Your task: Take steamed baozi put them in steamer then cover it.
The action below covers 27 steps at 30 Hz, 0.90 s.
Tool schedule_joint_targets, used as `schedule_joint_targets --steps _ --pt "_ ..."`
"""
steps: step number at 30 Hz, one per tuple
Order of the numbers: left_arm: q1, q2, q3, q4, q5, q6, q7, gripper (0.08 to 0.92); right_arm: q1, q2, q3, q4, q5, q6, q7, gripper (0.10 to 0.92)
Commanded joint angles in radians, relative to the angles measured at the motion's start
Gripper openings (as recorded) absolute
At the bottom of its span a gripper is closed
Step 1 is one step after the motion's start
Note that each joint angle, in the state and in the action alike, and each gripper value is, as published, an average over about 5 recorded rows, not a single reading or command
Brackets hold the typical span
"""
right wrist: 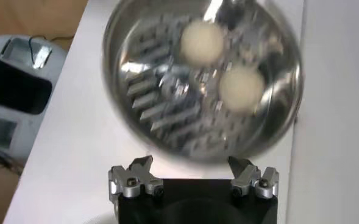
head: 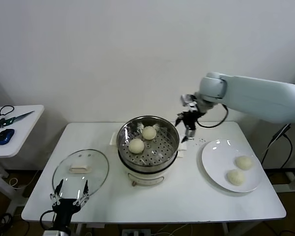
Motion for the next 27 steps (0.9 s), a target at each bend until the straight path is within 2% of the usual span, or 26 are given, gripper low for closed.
schedule_joint_targets --steps 1,7,16,27 --pt "0.001 -0.006 -0.002 -0.003 0.008 0.003 -0.001 0.823 -0.086 -0.279 0.019 0.082 -0.232 0.025 -0.026 0.823" --pt "0.005 -0.018 -0.001 -0.010 0.029 0.011 -0.004 0.823 -0.297 -0.347 0.141 0.030 -0.373 0.051 -0.027 0.823" --pt "0.009 -0.031 0.001 -0.009 0.056 0.020 -0.007 0.823 -0.515 -0.346 0.325 -0.062 -0.455 0.075 -0.029 0.823" --pt "0.003 -0.040 0.001 0.010 0.068 0.020 -0.012 0.823 -0.574 -0.288 0.367 -0.140 -0.489 0.095 -0.030 0.823"
